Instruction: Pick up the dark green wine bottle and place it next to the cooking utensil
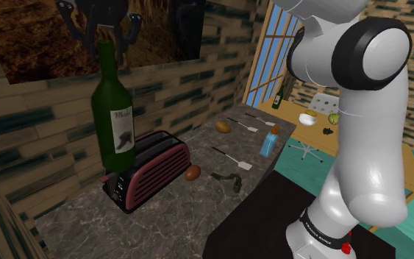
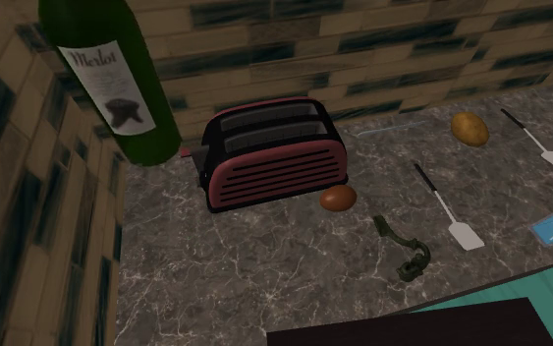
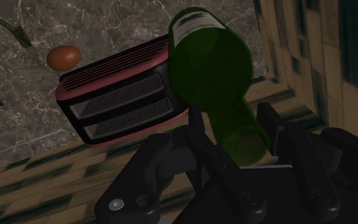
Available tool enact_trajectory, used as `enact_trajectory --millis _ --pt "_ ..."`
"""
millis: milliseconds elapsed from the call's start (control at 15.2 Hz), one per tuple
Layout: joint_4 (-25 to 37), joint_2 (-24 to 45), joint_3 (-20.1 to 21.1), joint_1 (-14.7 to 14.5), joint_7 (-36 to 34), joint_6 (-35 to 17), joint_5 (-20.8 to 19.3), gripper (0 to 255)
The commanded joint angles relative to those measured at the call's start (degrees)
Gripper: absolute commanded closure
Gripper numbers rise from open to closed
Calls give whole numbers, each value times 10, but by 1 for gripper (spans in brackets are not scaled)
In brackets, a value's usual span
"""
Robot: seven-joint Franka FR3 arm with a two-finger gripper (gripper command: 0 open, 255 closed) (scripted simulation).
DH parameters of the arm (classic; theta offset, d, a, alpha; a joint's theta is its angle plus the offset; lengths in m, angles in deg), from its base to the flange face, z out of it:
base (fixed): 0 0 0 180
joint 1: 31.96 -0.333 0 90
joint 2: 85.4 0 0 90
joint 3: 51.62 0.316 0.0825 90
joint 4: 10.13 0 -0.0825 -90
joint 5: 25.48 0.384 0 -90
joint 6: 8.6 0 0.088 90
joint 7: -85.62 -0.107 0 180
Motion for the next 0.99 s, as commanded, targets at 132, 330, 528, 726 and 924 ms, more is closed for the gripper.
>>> enact_trajectory --millis 132,330,528,726,924 --pt "13 -5 0 8 10 17 2 255" --pt "-138 -94 3 92 48 -52 54 255" --pt "-240 -160 -9 147 96 -99 95 255" --pt "-320 -213 -28 185 145 -134 127 255" --pt "-386 -255 -51 213 194 -163 151 255"
